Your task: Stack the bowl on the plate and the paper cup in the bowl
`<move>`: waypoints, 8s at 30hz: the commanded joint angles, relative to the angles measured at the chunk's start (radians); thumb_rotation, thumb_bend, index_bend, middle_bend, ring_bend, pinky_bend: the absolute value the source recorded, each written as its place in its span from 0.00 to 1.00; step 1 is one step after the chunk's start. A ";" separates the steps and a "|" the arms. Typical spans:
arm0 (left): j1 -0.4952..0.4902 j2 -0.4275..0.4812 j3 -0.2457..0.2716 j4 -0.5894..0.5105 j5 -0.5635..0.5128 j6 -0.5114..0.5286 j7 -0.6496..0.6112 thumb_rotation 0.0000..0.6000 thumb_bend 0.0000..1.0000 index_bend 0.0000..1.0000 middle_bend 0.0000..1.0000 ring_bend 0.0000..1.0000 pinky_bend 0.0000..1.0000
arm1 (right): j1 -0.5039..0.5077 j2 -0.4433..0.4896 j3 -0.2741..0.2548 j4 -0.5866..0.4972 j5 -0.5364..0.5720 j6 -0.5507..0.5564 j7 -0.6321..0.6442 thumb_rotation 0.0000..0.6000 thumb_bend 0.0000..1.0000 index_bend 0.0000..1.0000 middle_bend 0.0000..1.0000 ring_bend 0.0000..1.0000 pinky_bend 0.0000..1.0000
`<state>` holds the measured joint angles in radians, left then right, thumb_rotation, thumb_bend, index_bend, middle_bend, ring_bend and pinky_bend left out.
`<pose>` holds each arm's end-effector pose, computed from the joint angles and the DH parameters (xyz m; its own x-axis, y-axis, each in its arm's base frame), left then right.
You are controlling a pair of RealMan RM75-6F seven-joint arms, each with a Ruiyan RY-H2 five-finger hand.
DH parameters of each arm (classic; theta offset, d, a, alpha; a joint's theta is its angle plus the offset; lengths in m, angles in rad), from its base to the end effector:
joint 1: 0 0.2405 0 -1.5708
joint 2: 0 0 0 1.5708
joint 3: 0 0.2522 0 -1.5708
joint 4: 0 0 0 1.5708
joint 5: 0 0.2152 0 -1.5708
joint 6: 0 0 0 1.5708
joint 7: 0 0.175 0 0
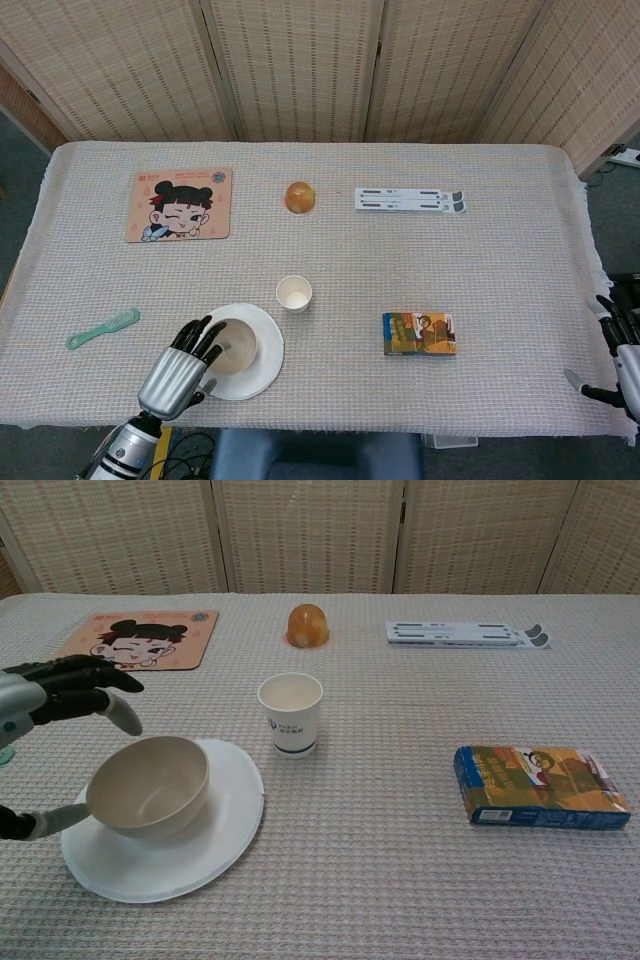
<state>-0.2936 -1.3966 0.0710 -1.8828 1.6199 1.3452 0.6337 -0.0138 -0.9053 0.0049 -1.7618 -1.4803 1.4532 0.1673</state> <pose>-0.1540 0.2063 0.0221 0.5264 0.0672 0.8476 0.7791 -0.4372 -0.4492 -0.3219 -0.1698 0.1944 0.2895 -0.0996 0.9520 -0.9463 0.1199 0.3003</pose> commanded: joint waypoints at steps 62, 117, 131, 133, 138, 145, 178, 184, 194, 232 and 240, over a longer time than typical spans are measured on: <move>-0.775 0.013 -0.243 0.357 -0.798 -0.761 -0.312 1.00 0.24 0.23 0.05 0.00 0.16 | 0.039 -0.012 0.068 0.016 0.177 -0.101 -0.024 1.00 0.22 0.00 0.00 0.00 0.00; -0.916 -0.100 -0.172 0.383 -0.939 -0.646 -0.251 1.00 0.24 0.34 0.06 0.00 0.16 | 0.013 0.019 0.054 0.044 0.095 -0.060 0.096 1.00 0.22 0.00 0.00 0.00 0.00; -0.900 -0.065 -0.183 0.344 -0.911 -0.619 -0.263 1.00 0.24 0.39 0.07 0.00 0.16 | 0.015 0.016 0.054 0.040 0.101 -0.063 0.081 1.00 0.22 0.00 0.00 0.00 0.00; -0.897 -0.044 -0.184 0.324 -0.920 -0.615 -0.261 1.00 0.24 0.39 0.07 0.00 0.16 | 0.016 0.015 0.055 0.039 0.105 -0.064 0.075 1.00 0.22 0.00 0.00 0.00 0.00; -0.894 0.030 -0.189 0.244 -0.959 -0.599 -0.254 1.00 0.24 0.39 0.07 0.00 0.16 | 0.024 0.011 0.058 0.041 0.116 -0.077 0.061 1.00 0.22 0.00 0.00 0.00 0.00; -0.881 0.192 -0.167 0.037 -1.038 -0.524 -0.208 1.00 0.24 0.38 0.07 0.00 0.16 | 0.033 0.003 0.060 0.041 0.124 -0.089 0.040 1.00 0.22 0.00 0.00 0.00 0.00; -0.667 0.348 -0.074 -0.398 -1.019 -0.205 -0.171 1.00 0.24 0.37 0.07 0.00 0.16 | 0.038 0.010 0.023 0.020 0.044 -0.085 0.035 1.00 0.22 0.00 0.00 0.00 0.00; -0.624 0.341 -0.065 -0.378 -0.968 -0.222 -0.204 1.00 0.24 0.37 0.07 0.00 0.16 | 0.042 0.007 0.021 0.017 0.045 -0.091 0.024 1.00 0.22 0.00 0.00 0.00 0.00; -0.574 0.282 -0.060 -0.308 -0.920 -0.267 -0.251 1.00 0.24 0.37 0.07 0.00 0.16 | 0.032 0.012 0.018 0.019 0.032 -0.067 0.042 1.00 0.22 0.00 0.00 0.00 0.00; -0.461 0.175 -0.078 -0.103 -0.768 -0.369 -0.378 1.00 0.21 0.26 0.07 0.00 0.16 | 0.024 0.011 0.017 0.023 0.027 -0.046 0.050 1.00 0.22 0.00 0.00 0.00 0.00; -0.436 0.199 -0.079 -0.141 -0.736 -0.344 -0.372 1.00 0.20 0.22 0.07 0.00 0.16 | 0.024 0.011 0.018 0.022 0.030 -0.044 0.047 1.00 0.22 0.00 0.00 0.00 0.00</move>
<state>-0.7342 -1.2049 -0.0085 -2.0138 0.8776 0.9955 0.2575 0.0101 -0.8945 0.0226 -1.7399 -1.4504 1.4091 0.2144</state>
